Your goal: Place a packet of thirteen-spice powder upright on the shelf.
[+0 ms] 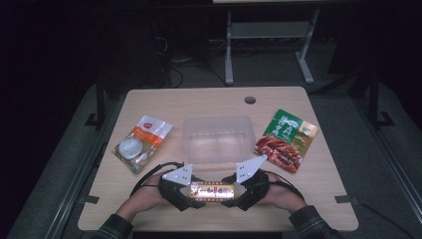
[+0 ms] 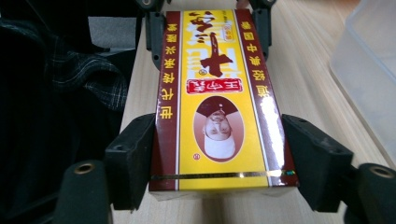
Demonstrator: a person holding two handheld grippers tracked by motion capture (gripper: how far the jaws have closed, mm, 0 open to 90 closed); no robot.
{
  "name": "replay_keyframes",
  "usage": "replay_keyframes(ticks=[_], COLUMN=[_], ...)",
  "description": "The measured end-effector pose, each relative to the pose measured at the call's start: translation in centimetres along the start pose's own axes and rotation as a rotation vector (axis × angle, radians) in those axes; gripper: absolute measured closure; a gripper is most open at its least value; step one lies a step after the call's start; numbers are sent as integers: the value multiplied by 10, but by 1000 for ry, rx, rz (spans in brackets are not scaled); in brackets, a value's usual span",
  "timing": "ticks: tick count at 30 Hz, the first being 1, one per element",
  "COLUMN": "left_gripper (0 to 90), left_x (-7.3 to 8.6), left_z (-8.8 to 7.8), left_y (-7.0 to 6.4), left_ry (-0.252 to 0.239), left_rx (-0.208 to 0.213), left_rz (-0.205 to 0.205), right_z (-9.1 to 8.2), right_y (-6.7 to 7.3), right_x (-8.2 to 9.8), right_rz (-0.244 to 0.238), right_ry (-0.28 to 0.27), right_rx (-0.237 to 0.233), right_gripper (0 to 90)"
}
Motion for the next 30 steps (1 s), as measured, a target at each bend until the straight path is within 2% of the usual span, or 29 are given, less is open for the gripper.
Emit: replay_keyframes(ticks=[2, 3, 5, 6, 7, 10, 11, 12, 16, 17, 18, 19, 22, 23, 24, 25, 26, 28, 30], left_gripper=[314, 314, 314, 314, 314, 314, 314, 314, 314, 314, 314, 314, 314, 314, 314, 314, 314, 314, 314], left_x=[0, 0, 1, 2, 2, 4, 6, 7, 11, 12, 12, 12, 14, 14, 14, 15, 15, 15, 13], left_z=[0, -1, -2, -2, -3, -4, -5, -5, -9, -10, -11, -12, -16, -16, -17, -17, -18, -18, -19], left_y=[-1, -1, -1, -1, -2, 0, 0, 0, 2, 2, 4, 3, 5, 5, 5, 6, 8, 9, 11], left_ry=[-2, 0, 11, 11, 7, 7, 8, 13, 21, 18, 23, 16, 21, 13, 17, 17, 25, 30, 35], left_rx=[-2, -5, -6, -13, -17, -28, -31, -33, -47, -57, -64, -68, -80, -86, -88, -89, -89, -95, -103], left_rz=[-3, -5, -7, -10, -26, -35, -41, -43, -67, -74, -61, -80, -83, -96, -101, -105, -106, -108, -113], right_z=[0, 0, -1, -1, -3, -7, -8, -10, -16, -17, -19, -20, -24, -24, -27, -27, -30, -31, -37], right_y=[-1, 0, -1, -3, -2, -5, -4, -6, -2, -2, 0, 0, -1, -1, -3, -3, -5, -5, -5], right_x=[0, 0, 0, 0, 0, 2, 2, 3, 10, 13, 15, 18, 31, 31, 38, 38, 44, 46, 54], right_rz=[5, 37, 41, 27, 46, 48, 73, 62, 97, 100, 112, 124, 214, 214, 248, 248, 288, 300, 340], right_ry=[0, -12, -17, -15, -24, -33, -35, -40, -43, -35, -40, -39, -38, -38, -27, -27, -28, -29, -35], right_rx=[2, 2, 4, 18, 25, 40, 36, 49, 77, 96, 106, 113, 186, 186, 258, 258, 296, 310, 363], right_gripper=[241, 205, 187, 178, 172, 158, 158, 158, 158, 158, 160, 160, 162, 162, 170, 170, 171, 171, 171])
Point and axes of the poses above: each handheld gripper's, and its own axes: z roughly forward along the jaws, x roughly out of its underside, y roughly to its left, the point moved 3 cm from there along z, roughly forward along the jaws, and after that the axes turned 14 degrees about z, right-handed, at the moved point
